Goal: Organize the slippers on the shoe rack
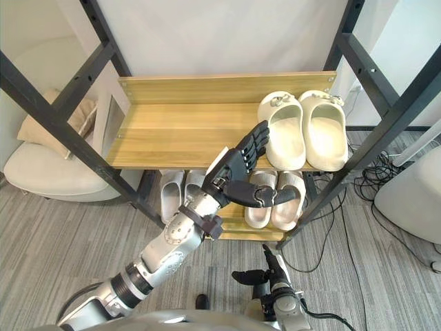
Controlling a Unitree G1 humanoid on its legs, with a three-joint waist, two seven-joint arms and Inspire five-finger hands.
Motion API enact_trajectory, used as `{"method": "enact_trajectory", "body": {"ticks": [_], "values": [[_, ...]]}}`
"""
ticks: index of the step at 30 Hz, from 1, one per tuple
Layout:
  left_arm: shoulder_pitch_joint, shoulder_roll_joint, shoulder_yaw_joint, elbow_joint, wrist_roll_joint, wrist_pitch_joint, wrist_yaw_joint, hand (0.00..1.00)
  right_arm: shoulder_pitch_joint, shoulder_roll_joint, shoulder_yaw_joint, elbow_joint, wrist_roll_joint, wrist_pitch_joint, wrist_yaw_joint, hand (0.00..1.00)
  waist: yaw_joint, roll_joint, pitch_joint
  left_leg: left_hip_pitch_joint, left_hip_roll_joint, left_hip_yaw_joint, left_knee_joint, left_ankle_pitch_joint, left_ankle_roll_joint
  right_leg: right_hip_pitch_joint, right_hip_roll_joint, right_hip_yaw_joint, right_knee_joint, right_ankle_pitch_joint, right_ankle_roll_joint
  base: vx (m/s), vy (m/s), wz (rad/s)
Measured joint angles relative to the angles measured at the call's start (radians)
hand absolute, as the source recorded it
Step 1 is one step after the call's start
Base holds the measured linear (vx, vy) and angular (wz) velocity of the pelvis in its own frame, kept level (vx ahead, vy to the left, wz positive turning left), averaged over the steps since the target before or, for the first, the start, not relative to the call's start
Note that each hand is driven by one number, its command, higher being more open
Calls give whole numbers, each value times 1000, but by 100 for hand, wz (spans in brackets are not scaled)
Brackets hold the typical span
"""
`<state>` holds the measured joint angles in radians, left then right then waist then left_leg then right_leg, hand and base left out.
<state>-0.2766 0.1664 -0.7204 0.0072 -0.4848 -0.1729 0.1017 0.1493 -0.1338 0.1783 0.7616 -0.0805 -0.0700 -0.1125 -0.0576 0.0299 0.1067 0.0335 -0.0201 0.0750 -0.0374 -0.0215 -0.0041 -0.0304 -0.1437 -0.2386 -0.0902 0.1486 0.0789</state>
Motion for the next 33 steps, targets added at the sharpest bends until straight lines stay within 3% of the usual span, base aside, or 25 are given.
{"method": "enact_trajectory", "body": {"ticks": [11,17,21,29,33], "values": [[2,17,45,-11,65,19,-3,100,-1,9,-4,3,0,0,0,100,-1,-8,1,3,4,17,0,0,-3,-3,4,15,0,-4,-1,-12,2,-4],[62,23,254,-58,85,32,18,100,-10,18,-13,18,0,0,3,100,-5,-6,0,1,24,2,1,-4,-10,0,24,-4,1,-10,-11,15,-8,4],[133,40,304,-133,85,33,25,100,-10,14,-13,20,-1,0,8,100,-1,-3,-1,0,31,-23,1,-4,-10,11,29,-31,2,-18,-12,66,-5,18],[186,44,310,-262,12,39,8,100,3,14,-28,21,-4,1,29,100,32,-2,-1,-11,17,-39,16,-6,-6,17,12,-38,5,-20,-13,9,28,8],[197,58,237,-335,-105,43,-76,100,6,12,-26,21,-6,1,41,100,42,0,-3,-18,14,-43,36,-12,-2,23,8,-37,5,-19,-10,-43,5,2]]}}
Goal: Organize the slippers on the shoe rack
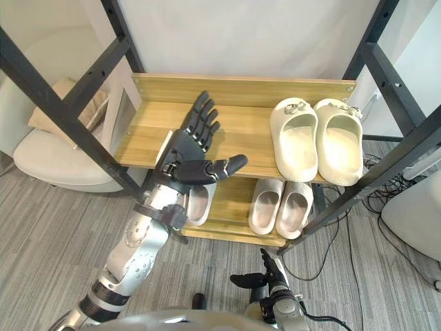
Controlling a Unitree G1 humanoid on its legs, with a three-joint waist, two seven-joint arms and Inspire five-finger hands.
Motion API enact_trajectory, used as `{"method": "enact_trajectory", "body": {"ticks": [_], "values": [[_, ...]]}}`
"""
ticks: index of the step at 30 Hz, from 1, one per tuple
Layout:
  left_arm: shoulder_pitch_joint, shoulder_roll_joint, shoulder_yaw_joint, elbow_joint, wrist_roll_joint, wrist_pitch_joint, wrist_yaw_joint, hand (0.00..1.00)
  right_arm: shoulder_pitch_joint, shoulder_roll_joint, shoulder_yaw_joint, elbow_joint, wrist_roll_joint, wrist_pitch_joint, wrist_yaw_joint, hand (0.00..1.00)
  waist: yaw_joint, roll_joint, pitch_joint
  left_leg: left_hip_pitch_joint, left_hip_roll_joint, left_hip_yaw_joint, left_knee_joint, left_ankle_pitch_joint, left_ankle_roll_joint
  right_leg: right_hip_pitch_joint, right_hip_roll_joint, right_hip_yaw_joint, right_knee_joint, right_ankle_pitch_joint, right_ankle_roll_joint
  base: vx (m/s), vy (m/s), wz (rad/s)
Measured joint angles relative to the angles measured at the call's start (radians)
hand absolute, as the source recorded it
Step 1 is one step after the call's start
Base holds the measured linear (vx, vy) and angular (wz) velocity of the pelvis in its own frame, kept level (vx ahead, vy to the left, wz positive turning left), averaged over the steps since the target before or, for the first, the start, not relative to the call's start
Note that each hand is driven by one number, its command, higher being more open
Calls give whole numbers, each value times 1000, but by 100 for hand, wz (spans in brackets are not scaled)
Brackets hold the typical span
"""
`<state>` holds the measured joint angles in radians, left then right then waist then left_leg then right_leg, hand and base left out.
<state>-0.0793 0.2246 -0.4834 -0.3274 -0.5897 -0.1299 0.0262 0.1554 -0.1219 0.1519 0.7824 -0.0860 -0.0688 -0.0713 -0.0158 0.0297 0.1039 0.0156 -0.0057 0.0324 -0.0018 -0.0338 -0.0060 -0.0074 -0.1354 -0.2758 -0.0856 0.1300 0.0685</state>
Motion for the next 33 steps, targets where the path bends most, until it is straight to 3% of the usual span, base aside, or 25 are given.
{"method": "enact_trajectory", "body": {"ticks": [8,14,25,33], "values": [[36,21,-197,-33,-111,48,-155,100,-1,-29,37,0,-1,-1,17,100,1,28,-23,0,4,-9,-3,-2,-6,3,2,-7,0,-5,-1,-3,-2,2],[38,67,-253,-5,-115,69,-227,100,-9,-38,68,1,-14,-1,22,100,2,23,-25,12,4,-16,-2,0,-3,16,7,-19,0,-6,-1,16,-1,3],[191,155,-245,257,-15,85,-280,100,-8,-36,95,3,-39,-2,41,100,4,-12,-43,23,-3,-52,-3,7,-4,44,-1,-57,-4,-10,3,-20,0,9],[243,113,-156,499,176,87,-279,100,-15,-32,103,12,-39,-2,45,100,5,-26,-41,22,-2,-62,-11,11,-5,45,0,-69,-4,-15,4,10,-1,3]]}}
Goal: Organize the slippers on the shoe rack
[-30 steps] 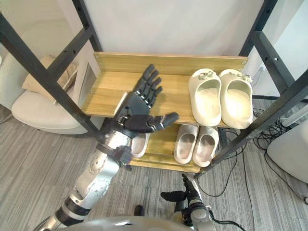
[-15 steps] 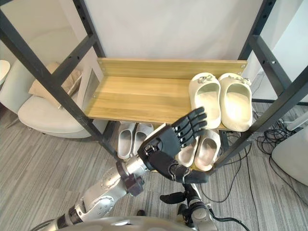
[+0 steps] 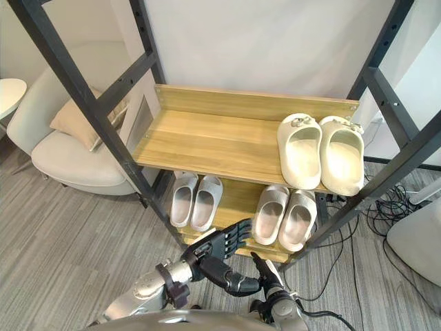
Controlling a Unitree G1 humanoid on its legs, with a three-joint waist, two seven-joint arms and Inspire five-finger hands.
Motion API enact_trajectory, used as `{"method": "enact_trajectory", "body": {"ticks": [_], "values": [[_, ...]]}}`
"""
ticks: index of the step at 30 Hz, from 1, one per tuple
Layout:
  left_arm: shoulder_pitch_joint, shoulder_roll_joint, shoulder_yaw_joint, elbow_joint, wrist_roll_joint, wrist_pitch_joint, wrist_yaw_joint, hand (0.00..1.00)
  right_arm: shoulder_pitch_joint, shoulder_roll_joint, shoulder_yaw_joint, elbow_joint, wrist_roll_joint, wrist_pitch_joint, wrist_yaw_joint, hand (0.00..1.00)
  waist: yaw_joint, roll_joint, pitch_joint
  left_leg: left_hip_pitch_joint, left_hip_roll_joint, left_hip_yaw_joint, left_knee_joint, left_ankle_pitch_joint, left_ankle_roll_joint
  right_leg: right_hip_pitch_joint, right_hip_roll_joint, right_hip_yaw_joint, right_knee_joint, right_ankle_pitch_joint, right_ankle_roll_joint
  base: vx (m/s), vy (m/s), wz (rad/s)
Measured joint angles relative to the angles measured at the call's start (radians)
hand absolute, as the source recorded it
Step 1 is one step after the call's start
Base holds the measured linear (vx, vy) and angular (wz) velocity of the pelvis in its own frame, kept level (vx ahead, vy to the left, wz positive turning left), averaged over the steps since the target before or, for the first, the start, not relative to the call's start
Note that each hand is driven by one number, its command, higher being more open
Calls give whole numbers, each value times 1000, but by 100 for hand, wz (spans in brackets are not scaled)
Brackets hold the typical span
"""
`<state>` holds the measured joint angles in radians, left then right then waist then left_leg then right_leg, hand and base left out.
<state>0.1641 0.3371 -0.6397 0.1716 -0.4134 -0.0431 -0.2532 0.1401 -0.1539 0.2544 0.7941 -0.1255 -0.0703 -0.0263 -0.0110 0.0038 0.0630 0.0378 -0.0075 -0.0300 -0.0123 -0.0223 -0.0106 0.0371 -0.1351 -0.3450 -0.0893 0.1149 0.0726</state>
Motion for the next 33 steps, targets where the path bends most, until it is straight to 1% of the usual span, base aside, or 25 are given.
{"method": "enact_trajectory", "body": {"ticks": [1,4,5,6,8,10,11,13,14,15,16,22,24,27,28,29,31,32,33], "values": [[12,-31,51,67,39,-1,13,100,-3,4,-2,4,0,0,0,100,0,-3,2,0,0,0,0,0,0,0,0,0,0,-1,0,36,13,0],[16,-79,143,192,98,-1,49,100,-3,10,-6,5,0,0,0,100,1,-11,7,1,1,0,0,0,0,0,1,0,0,-2,1,0,0,0],[15,-103,204,258,142,-1,83,100,-2,22,-20,6,0,0,-1,100,1,-17,10,1,2,1,-1,0,0,1,2,1,0,-2,1,0,0,0],[15,-111,226,279,155,-1,93,100,-2,28,-28,7,0,0,-1,100,1,-19,12,2,2,1,-1,0,0,1,2,2,0,-2,1,0,0,0],[14,-141,337,382,232,-1,163,100,1,43,-42,8,1,1,-7,100,2,-31,20,8,2,10,-2,-2,0,2,3,11,0,-2,1,12,19,-10],[14,-149,382,425,259,-2,187,100,1,46,-44,8,1,1,-9,100,4,-34,22,15,3,18,-2,-5,1,5,3,19,0,-2,1,4,23,-14],[13,-160,422,471,281,-2,210,100,2,52,-49,9,1,1,-12,100,4,-36,23,18,3,22,-2,-7,2,6,3,24,0,-2,2,1,24,-12],[10,-166,443,501,296,-2,227,100,2,58,-60,10,2,1,-14,100,3,-38,24,20,3,26,-2,-8,2,6,3,28,0,-1,2,-2,19,-11],[8,-171,478,545,307,-2,256,100,-1,72,-81,30,9,1,-23,100,4,-44,28,22,4,38,-1,-11,2,3,4,42,0,-1,2,-4,22,-19],[10,-173,493,555,308,-2,265,100,-4,74,-83,38,11,1,-25,100,10,-46,29,23,5,46,-1,-13,1,0,6,50,0,0,3,-4,25,-29],[11,-180,513,582,308,-1,280,100,-11,76,-87,49,11,2,-28,100,10,-48,34,26,6,55,0,-20,-6,-1,7,58,0,1,3,-1,20,-22],[7,-223,629,661,304,-1,326,100,-32,81,-112,86,12,3,-40,100,19,-48,48,51,19,126,5,-41,-3,-11,24,132,0,3,2,27,21,-36],[2,-224,647,678,306,-3,335,100,-39,81,-115,94,13,3,-44,100,26,-49,56,54,24,153,18,-56,-6,-16,30,159,0,5,0,40,21,-46],[-18,-226,671,704,305,-4,346,100,-45,81,-117,103,43,4,-48,100,30,-59,71,52,26,173,44,-74,-4,-18,36,180,5,8,-2,37,10,-26],[-28,-229,685,710,306,-4,352,100,-61,81,-116,125,49,5,-50,100,34,-62,84,45,31,183,70,-86,-1,-23,38,188,17,8,-3,-24,-3,-25],[-39,-231,690,716,306,-6,356,100,-78,79,-116,136,50,7,-51,100,38,-59,101,37,39,186,93,-93,3,-43,40,193,53,5,-6,-48,-2,-29],[-64,-231,692,722,310,-10,357,100,-104,77,-116,138,52,9,-53,100,39,-53,125,-31,41,182,173,-97,12,-133,31,194,171,-1,-5,-117,8,-9],[-75,-230,692,726,319,-12,358,100,-112,76,-115,133,58,10,-53,100,39,-47,141,-59,48,163,195,-100,24,-170,17,192,286,-83,8,-116,-43,13],[-76,-230,692,726,322,-12,358,100,-112,76,-117,128,58,13,-51,100,39,-50,143,-60,45,159,195,-101,27,-184,11,192,345,-115,5,-69,-94,54]]}}
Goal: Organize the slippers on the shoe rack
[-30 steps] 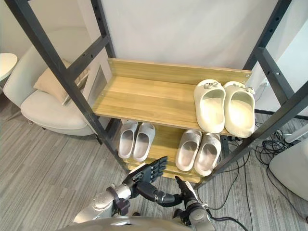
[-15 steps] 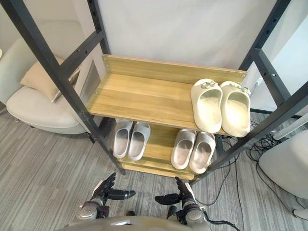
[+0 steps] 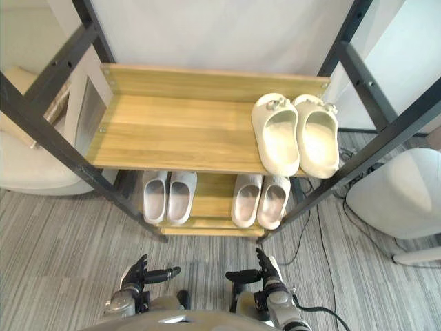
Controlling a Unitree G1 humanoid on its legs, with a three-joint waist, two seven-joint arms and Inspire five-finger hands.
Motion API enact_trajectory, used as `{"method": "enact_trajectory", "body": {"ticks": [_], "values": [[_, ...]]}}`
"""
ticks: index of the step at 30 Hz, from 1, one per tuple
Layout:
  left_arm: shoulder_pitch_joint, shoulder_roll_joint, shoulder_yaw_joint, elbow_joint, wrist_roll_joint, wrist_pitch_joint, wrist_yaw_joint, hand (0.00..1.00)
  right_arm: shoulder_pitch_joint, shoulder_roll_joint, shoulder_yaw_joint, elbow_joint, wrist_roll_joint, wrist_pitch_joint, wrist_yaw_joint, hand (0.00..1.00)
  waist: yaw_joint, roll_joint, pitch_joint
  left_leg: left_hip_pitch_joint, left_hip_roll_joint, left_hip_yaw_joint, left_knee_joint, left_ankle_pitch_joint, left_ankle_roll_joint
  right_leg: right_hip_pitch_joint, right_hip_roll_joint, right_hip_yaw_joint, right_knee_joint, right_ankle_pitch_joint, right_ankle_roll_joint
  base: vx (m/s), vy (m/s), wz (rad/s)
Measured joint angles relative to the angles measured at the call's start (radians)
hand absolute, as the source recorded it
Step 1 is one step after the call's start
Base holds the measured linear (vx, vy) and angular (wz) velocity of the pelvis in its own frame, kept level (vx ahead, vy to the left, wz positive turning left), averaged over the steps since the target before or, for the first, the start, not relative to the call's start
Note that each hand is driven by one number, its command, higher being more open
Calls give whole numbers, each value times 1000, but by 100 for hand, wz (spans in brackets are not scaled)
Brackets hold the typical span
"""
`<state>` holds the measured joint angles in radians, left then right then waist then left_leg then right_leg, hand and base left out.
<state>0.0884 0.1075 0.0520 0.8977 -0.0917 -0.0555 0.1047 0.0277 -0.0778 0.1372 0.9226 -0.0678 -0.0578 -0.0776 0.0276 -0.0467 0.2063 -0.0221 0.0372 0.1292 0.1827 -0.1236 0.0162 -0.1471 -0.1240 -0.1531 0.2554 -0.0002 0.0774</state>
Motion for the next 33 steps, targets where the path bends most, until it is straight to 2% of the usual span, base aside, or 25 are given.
{"method": "enact_trajectory", "body": {"ticks": [1,2,3,5,6,7,8,9,10,11,12,14,15,16,17,19,22,23,24,25,27,28,29,30,33], "values": [[-2,2,-1,0,6,-1,2,100,0,1,-1,0,14,3,0,100,1,-9,9,-11,-21,-30,4,0,0,-45,-28,13,239,-135,4,-48,-148,100],[-3,2,4,-4,3,-1,7,100,9,6,-2,-2,31,2,0,100,4,-16,9,-40,-31,-79,35,1,-1,-42,-31,36,391,-204,24,-46,-140,115],[-4,2,7,-12,3,-2,13,100,15,9,-2,-6,31,1,0,100,17,-18,7,-59,-35,-96,48,5,-8,-38,-24,55,443,-224,33,-68,-184,101],[-8,-1,11,-25,2,-9,20,100,12,18,0,-18,32,-11,0,100,38,-24,4,-110,-49,-126,75,22,-20,-5,-4,131,439,-272,54,-123,-215,49],[-13,-5,11,-31,3,-12,21,100,-2,22,1,-22,32,-17,0,100,51,-31,0,-147,-58,-133,88,35,-29,6,10,181,375,-313,37,-213,-261,44],[-27,-27,9,-25,4,-15,19,100,-32,17,1,-23,36,-19,-1,100,55,-8,1,-208,-60,-157,67,82,-49,17,27,182,236,-346,-13,-285,-245,49],[-38,-38,4,-9,3,-15,20,100,-47,6,1,-21,45,-19,-2,100,52,25,6,-236,-47,-177,56,103,-64,28,46,164,165,-329,-41,-323,-216,76],[-54,-59,-5,11,0,-10,20,100,-61,-13,1,-20,62,-18,-9,100,49,85,29,-248,-12,-232,33,140,-89,61,92,111,89,-268,-60,-286,-152,64],[-55,-61,-8,12,-3,-10,21,100,-61,-15,1,-18,67,-18,-12,100,50,98,36,-243,-2,-247,24,153,-98,75,101,95,74,-257,-64,-279,-157,85],[-54,-61,-13,13,-15,-12,24,100,-51,-13,1,-14,70,-17,-15,100,51,105,42,-225,14,-260,-28,209,-115,96,119,52,57,-241,-83,-219,-145,72],[-54,-55,-31,15,-15,-14,27,100,-49,-13,0,-14,70,-17,-17,100,48,103,44,-210,28,-240,-86,250,-126,94,120,21,51,-232,-98,-272,-169,63],[-57,-50,-38,22,-14,-16,24,100,-50,-9,-8,-14,70,-17,-20,100,40,97,47,-207,42,-185,-121,257,-132,86,119,-17,45,-224,-111,-244,-110,73],[-66,-35,-45,25,-8,-19,18,100,-56,-3,-46,-14,70,-16,-32,100,21,82,51,-231,44,-79,-67,243,-116,71,83,-71,44,-213,-123,-213,-57,116],[-68,-35,-45,26,-5,-22,19,100,-55,-5,-62,-15,70,-17,-38,100,15,71,53,-239,35,-54,-18,227,-98,60,62,-92,41,-204,-122,-195,-24,122],[-68,-36,-45,27,-4,-25,22,100,-49,-15,-77,-14,70,-16,-41,100,15,65,53,-238,27,-42,55,184,-87,52,38,-117,28,-186,-117,-158,39,92],[-66,-38,-52,46,6,-24,28,100,-26,-37,-78,-14,70,-10,-40,100,14,84,42,-186,69,5,181,61,-86,49,17,-187,1,-150,-102,-139,141,95],[-67,-41,-70,63,15,-21,26,100,-13,-35,-78,-14,69,-5,-34,100,9,103,31,-155,125,93,178,10,-80,48,8,-265,16,-139,-85,-140,230,89],[-65,-34,-83,62,26,-21,26,100,-12,-23,-79,-14,69,1,-30,100,-1,83,17,-156,91,113,112,42,-70,53,1,-293,-14,-134,-71,-149,200,104],[-64,-30,-91,63,26,-21,26,100,-10,-16,-79,-13,69,1,-26,100,-1,76,10,-142,75,104,60,59,-67,63,-11,-309,-40,-120,-56,-95,138,110],[-58,-24,-112,64,33,-21,29,100,-8,-2,-80,-15,69,-1,-22,100,-6,67,0,-92,44,101,-80,109,-61,88,-23,-352,-95,-84,-53,-126,185,84],[-63,-15,-118,72,68,-18,21,100,-14,21,-92,-14,69,-8,-20,100,-14,62,-1,-74,37,157,-123,115,-55,109,-50,-405,-122,-61,-36,-134,158,90],[-58,-25,-116,72,85,-17,20,100,-10,17,-101,-13,69,-7,-20,100,-26,73,-5,-61,30,167,-148,146,-50,139,-58,-440,-131,-53,-21,-60,139,79],[-35,-29,-115,72,93,-19,23,100,2,29,-97,-10,68,-7,-18,100,-25,72,-19,-12,-2,155,-234,182,-41,164,-68,-445,-150,-48,-4,-51,187,65],[-29,-28,-111,72,94,-19,27,100,6,39,-95,-9,68,-8,-17,100,-24,74,-28,6,-14,148,-278,198,-37,168,-68,-443,-157,-47,-2,1,253,48],[-28,-22,-98,79,97,-20,30,100,-1,69,-93,16,60,-4,-10,100,-13,58,-39,8,-61,111,-277,181,-11,186,-100,-448,-143,-52,15,42,200,38]]}}
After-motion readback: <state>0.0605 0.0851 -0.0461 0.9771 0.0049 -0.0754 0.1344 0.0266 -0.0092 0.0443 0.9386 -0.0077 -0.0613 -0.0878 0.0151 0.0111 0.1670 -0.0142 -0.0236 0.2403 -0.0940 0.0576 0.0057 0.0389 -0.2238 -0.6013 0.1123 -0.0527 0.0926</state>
